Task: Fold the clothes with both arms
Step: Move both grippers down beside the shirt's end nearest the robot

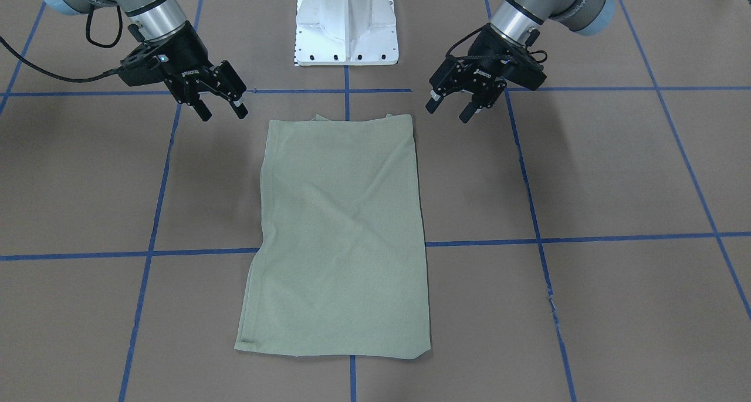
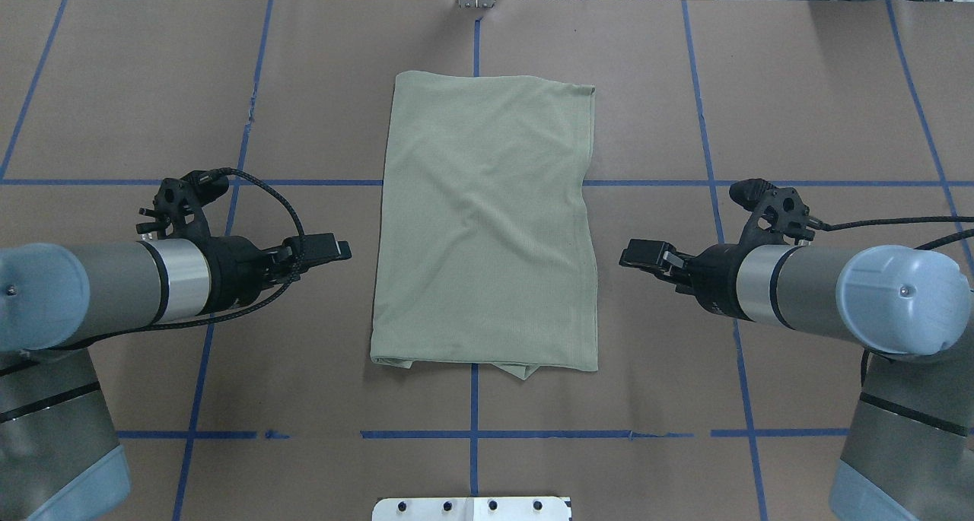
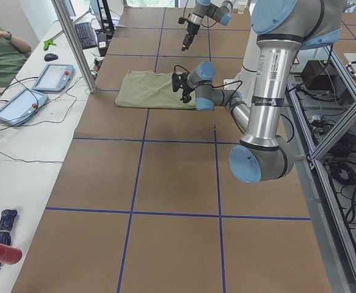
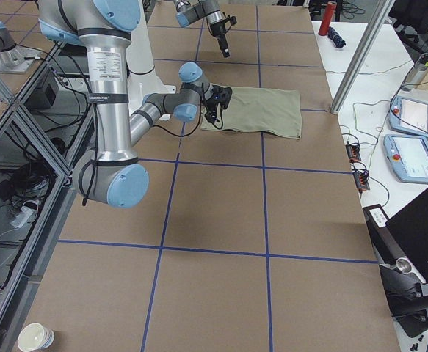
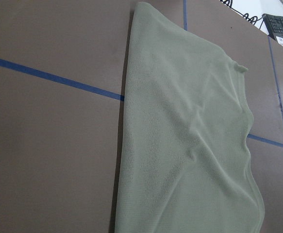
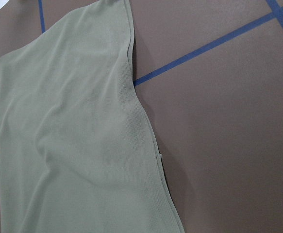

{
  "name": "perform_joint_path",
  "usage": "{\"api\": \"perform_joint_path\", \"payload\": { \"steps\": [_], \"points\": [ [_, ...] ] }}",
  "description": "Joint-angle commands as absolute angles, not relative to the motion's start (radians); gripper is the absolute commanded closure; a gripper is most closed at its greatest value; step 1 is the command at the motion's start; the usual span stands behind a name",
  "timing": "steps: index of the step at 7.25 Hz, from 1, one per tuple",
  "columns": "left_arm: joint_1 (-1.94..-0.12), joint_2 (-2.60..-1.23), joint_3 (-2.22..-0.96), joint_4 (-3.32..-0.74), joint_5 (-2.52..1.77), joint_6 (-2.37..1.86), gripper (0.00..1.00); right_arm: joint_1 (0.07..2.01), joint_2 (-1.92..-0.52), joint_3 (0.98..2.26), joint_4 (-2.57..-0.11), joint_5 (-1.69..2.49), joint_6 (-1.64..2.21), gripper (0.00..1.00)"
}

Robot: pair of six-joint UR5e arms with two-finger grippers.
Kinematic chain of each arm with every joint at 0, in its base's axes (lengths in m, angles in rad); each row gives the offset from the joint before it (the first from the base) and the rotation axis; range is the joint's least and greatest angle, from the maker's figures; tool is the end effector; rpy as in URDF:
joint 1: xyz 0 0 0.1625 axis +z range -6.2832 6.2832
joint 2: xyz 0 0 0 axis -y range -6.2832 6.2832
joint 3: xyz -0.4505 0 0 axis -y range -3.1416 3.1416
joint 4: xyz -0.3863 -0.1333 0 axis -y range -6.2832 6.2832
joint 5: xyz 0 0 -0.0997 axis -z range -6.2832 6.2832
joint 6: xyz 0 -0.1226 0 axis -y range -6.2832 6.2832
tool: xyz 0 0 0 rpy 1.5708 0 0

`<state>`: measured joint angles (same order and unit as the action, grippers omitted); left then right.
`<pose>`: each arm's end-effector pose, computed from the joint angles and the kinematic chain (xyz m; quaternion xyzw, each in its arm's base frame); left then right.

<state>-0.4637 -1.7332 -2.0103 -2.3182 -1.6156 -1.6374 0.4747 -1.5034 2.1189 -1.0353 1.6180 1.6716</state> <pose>0.4192 -0.3525 0.3180 0.1060 0.6157 -0.1911 0.7571 -0.3848 -0.3411 0.3478 0.0817 -0.5383 0.2257 0.8078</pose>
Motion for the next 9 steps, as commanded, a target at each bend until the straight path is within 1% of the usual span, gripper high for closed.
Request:
{"api": "perform_joint_path", "payload": {
  "steps": [1, 2, 3, 5, 6, 7, 9],
  "points": [
    [-0.37, -1.74, -2.002, -2.303, -1.502, -1.799, 0.08, 0.442, -1.503, 2.12, -1.045, 1.568, 1.759, 0.01],
    [-0.342, -1.743, -1.999, -2.298, -1.482, -1.825, 0.16, 0.417, -1.502, 2.118, -1.049, 1.531, 1.782, 0.02],
    [-0.328, -1.749, -1.99, -2.296, -1.48, -1.836, 0.21, 0.41, -1.496, 2.118, -1.064, 1.516, 1.804, 0.02],
    [-0.31, -1.785, -1.932, -2.289, -1.48, -1.838, 0.2, 0.41, -1.48, 2.115, -1.088, 1.514, 1.809, 0.02],
    [-0.296, -1.802, -1.901, -2.287, -1.482, -1.836, 0.18, 0.41, -1.482, 2.115, -1.088, 1.508, 1.809, 0.01],
    [-0.284, -1.818, -1.866, -2.281, -1.482, -1.836, 0.17, 0.408, -1.482, 2.117, -1.088, 1.499, 1.809, 0.0],
    [-0.267, -1.83, -1.841, -2.281, -1.48, -1.835, 0.17, 0.408, -1.482, 2.115, -1.086, 1.496, 1.809, 0.0]
  ]
}}
